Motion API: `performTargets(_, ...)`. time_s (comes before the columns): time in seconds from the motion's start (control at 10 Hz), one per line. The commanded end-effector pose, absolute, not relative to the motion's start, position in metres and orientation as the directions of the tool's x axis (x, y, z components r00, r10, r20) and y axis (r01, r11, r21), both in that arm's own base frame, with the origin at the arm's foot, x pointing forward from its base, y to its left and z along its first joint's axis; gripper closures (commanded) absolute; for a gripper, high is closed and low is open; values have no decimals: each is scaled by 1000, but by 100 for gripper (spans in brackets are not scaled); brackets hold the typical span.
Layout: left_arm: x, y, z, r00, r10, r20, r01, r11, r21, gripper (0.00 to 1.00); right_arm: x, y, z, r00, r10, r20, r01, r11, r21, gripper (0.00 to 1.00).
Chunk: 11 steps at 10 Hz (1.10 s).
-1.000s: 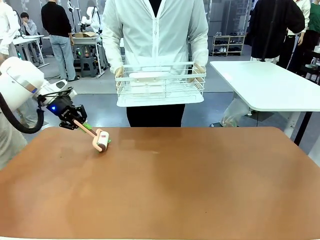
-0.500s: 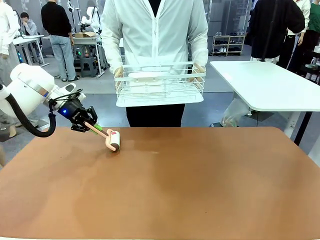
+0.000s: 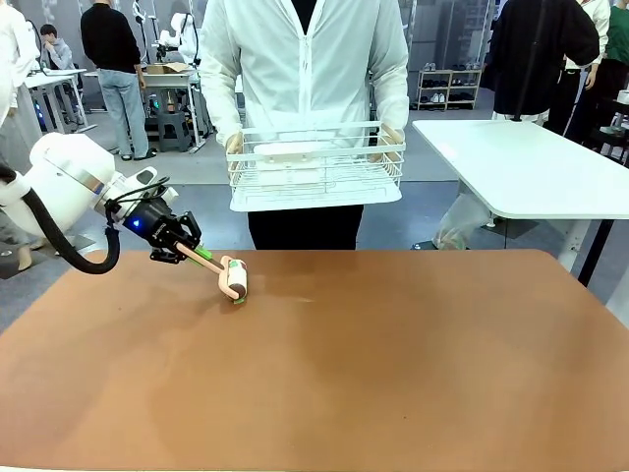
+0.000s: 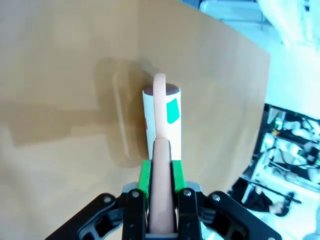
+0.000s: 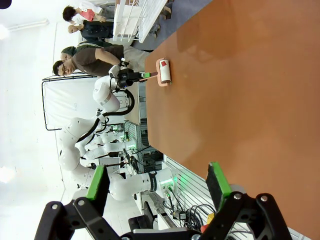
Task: Clean the table.
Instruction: Clean the table with the Lint Roller when the human lifts the Dish drying rack.
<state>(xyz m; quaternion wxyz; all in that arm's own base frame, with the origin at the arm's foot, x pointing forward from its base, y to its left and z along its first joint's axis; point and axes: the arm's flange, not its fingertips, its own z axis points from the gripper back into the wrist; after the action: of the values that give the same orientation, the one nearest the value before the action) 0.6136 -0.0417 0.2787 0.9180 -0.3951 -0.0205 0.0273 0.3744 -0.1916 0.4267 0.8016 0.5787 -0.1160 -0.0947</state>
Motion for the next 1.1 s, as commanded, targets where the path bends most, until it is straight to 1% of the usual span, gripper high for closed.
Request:
performTargets(0.0, 595, -42, 269, 1000, -10, -16, -6, 649, -761, 79, 373, -191, 429, 955, -285, 84, 6, 302, 953, 0)
performTargets(0.2, 596, -31, 316, 997, 12, 73, 52, 592, -805, 79, 373, -191, 429, 955, -285, 84, 6, 302, 953, 0)
performTargets(0.3, 594, -24, 338, 995, 18, 102, 72, 579, -812, 79, 373, -191, 429, 955, -285, 84, 6, 302, 953, 0)
performTargets(0.4, 591, -18, 355, 993, 39, 108, 66, 579, -812, 79, 373, -191, 429, 955, -285, 84, 6, 302, 953, 0)
performTargets(0.6, 577, -10, 392, 992, 48, 114, 60, 619, -783, 79, 373, -191, 429, 955, -285, 84, 6, 302, 953, 0)
performTargets(0.8, 560, -9, 428, 994, 7, 111, 76, 688, -721, 79, 373, -191, 429, 955, -285, 84, 6, 302, 953, 0)
performTargets(1.0, 553, -9, 444, 993, 23, 112, 61, 721, -690, 79, 373, -191, 429, 955, -285, 84, 6, 302, 953, 0)
